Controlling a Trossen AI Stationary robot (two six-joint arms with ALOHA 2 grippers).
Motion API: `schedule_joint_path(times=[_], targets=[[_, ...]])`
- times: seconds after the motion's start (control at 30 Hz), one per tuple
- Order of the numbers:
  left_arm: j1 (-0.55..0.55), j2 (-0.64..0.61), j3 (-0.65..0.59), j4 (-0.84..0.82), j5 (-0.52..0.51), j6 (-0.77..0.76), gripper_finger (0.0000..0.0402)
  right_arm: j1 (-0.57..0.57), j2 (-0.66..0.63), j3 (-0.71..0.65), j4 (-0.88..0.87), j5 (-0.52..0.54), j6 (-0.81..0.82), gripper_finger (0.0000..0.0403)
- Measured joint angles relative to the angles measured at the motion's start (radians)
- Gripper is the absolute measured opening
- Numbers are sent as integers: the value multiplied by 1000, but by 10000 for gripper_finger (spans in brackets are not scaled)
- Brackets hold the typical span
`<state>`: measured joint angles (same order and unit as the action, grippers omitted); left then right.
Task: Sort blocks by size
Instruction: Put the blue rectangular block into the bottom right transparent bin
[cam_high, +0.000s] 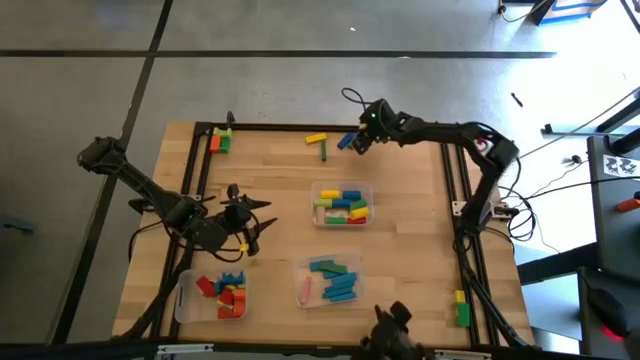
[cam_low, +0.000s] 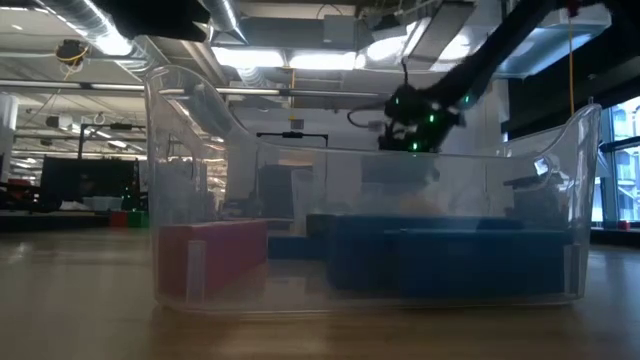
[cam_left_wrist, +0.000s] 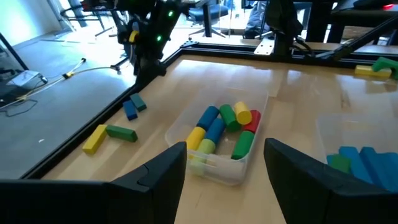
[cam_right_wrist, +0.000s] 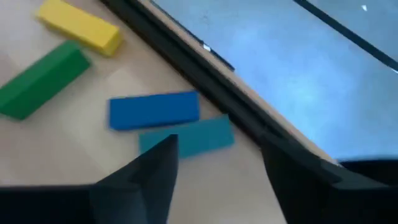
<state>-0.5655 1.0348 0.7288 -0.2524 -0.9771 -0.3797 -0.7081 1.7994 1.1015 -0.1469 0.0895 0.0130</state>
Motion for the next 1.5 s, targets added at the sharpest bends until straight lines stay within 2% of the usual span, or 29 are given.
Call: schedule_joint_path(times=[0.17, 0.3, 0.47, 0.67, 0.9, 1.17, 1.3, 1.5], targets=[[10, 0, 0, 6, -2, 15, 210, -58, 93, 0, 124, -64, -20, 171], [37, 0, 0, 7, -5, 37, 210, -67, 125, 0, 159, -66, -53, 135], [66, 4, 0, 0, -5, 17, 210, -48, 143, 1, 180, -91, -108, 115], [70, 10, 0, 0, -5, 8, 210, -44, 175, 9, 152, -94, -106, 113], [69, 10, 0, 0, -3, -5, 210, -26, 109, 42, -181, -60, -117, 113], [69, 9, 0, 1, 34, -5, 210, 68, -1, 20, -616, -5, 49, 113], [69, 9, 0, 1, 58, -5, 210, 125, -52, -4, -723, 95, 72, 113], [68, 9, 0, 1, 58, -5, 210, 167, -201, -4, -856, 87, 3, 113]])
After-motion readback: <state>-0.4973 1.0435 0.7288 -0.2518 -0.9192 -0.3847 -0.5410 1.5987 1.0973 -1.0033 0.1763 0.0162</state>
